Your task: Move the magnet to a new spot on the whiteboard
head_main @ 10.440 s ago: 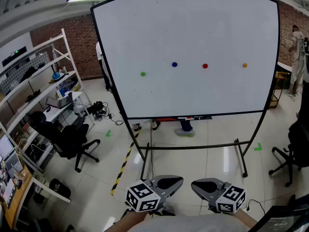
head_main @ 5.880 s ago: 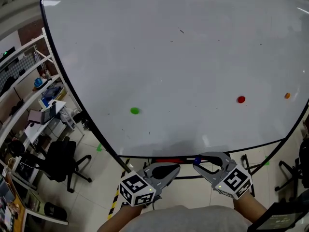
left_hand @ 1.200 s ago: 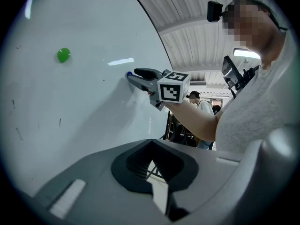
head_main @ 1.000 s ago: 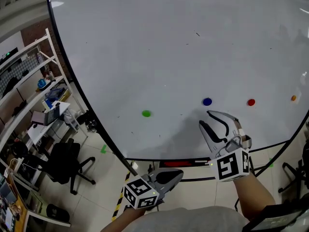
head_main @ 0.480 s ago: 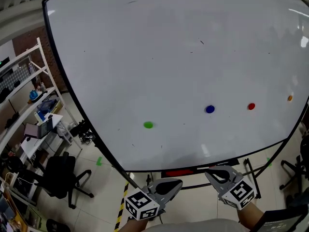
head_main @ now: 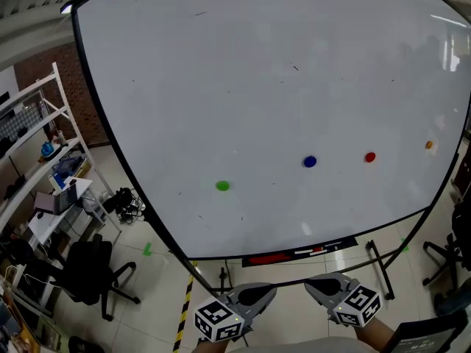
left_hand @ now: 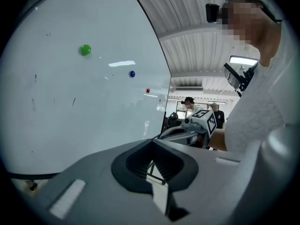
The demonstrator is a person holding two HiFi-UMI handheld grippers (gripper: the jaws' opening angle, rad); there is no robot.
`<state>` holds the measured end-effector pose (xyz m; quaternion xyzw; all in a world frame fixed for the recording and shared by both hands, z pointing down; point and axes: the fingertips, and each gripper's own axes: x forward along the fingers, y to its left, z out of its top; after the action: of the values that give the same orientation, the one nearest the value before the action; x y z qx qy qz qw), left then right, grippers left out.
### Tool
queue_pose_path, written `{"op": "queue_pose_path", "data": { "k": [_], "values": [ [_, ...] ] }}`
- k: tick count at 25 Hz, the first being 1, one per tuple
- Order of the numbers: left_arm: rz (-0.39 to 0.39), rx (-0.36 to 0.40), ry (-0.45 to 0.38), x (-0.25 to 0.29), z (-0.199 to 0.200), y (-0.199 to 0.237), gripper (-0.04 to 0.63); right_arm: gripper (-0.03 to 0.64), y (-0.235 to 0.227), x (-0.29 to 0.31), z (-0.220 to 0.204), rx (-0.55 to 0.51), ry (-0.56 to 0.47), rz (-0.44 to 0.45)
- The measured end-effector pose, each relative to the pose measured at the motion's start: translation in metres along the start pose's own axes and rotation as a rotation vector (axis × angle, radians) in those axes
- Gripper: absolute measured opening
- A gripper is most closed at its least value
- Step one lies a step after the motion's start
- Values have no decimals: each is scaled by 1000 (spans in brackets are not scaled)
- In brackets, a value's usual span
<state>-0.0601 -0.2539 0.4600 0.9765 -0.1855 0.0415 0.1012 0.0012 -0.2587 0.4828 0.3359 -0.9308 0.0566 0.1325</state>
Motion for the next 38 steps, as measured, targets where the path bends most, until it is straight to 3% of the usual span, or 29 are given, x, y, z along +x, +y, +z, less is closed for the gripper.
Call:
{"op": "queue_pose_path", "data": {
  "k": [5,13,19,28,38],
  "values": [
    [25,4,39,-7,-24,-55,-20,5,42,-41,-16,13,-21,50],
    [27,10,55,-19,-56,-216,-20,5,141,-149,-56,30,-52,134],
    [65,-31,90,-49,-82,-300,-20,3,204,-212,-71,78,-72,175],
    [45,46,63,-77,-58,-351,-20,3,261,-252,-48,18,-119,135],
    [3,66,66,-123,-57,-365,-20,3,310,-243,-38,9,-119,102]
  ]
}}
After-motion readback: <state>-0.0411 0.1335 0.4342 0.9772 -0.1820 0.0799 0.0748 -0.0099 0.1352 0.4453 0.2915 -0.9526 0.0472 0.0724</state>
